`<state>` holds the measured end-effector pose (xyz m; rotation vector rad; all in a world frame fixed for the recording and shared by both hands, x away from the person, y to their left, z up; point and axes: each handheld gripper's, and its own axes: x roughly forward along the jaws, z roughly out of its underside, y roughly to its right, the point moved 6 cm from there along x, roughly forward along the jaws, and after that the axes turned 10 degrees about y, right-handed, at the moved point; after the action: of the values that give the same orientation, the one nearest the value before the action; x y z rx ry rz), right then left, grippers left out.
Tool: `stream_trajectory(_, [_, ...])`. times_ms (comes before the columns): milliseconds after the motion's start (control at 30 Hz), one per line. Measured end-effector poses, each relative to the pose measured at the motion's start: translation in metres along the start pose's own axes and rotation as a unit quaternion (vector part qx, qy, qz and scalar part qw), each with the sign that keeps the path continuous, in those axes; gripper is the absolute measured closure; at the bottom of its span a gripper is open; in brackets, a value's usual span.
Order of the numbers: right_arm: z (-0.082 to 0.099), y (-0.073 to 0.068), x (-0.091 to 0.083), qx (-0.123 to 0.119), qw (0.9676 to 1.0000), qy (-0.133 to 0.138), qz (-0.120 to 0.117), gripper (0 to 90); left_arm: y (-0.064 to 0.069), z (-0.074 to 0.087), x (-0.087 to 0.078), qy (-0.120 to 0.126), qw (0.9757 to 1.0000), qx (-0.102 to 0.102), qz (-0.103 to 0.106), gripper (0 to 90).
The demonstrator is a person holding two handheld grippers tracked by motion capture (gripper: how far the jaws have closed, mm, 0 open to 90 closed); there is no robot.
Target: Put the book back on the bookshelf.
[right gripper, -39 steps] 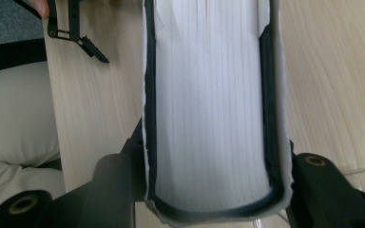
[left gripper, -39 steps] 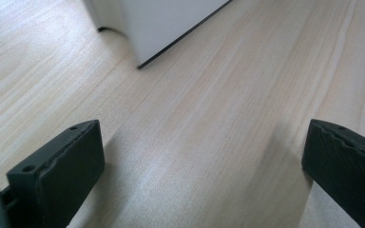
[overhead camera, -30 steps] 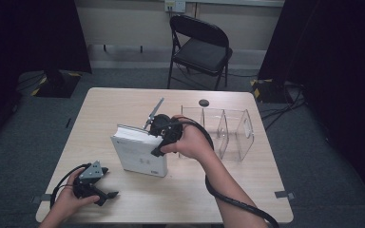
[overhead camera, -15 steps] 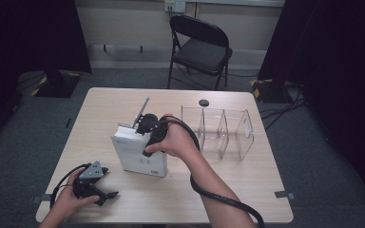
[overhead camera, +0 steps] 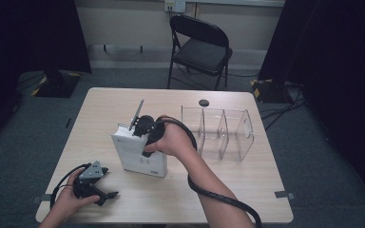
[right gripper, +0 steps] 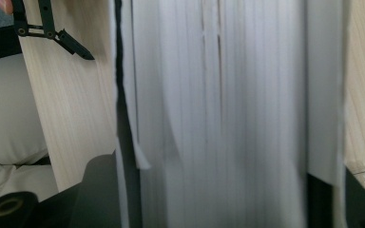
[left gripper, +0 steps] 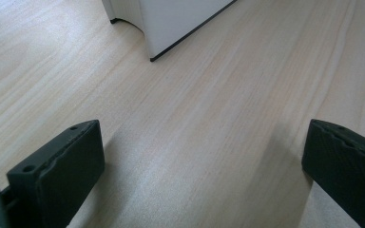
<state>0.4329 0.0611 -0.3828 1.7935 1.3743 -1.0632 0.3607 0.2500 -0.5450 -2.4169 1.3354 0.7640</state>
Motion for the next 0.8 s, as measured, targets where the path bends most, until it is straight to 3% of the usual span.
stream_trajectory(333, [0.000, -0.004, -0.001, 0.005, 0.9999, 0.004, 0.009, 51.3, 0.000, 0.000, 0.000, 0.000, 1.0000, 0.001, 0.000, 0.0])
stream_trajectory(533, [0.001, -0.005, -0.004, 0.024, 0.9997, 0.005, 0.010, 52.0, 0.000, 0.000, 0.000, 0.000, 1.0000, 0.001, 0.001, 0.0])
stream_trajectory(600, [0.005, -0.006, -0.007, 0.033, 0.9994, 0.004, 0.005, 52.1, -0.001, 0.000, 0.000, 0.000, 1.0000, 0.001, 0.002, 0.0])
stream_trajectory(800, [0.014, -0.009, -0.014, 0.031, 0.9995, 0.008, 0.003, 52.2, -0.001, 0.000, 0.000, 0.000, 1.0000, 0.002, 0.003, 0.0])
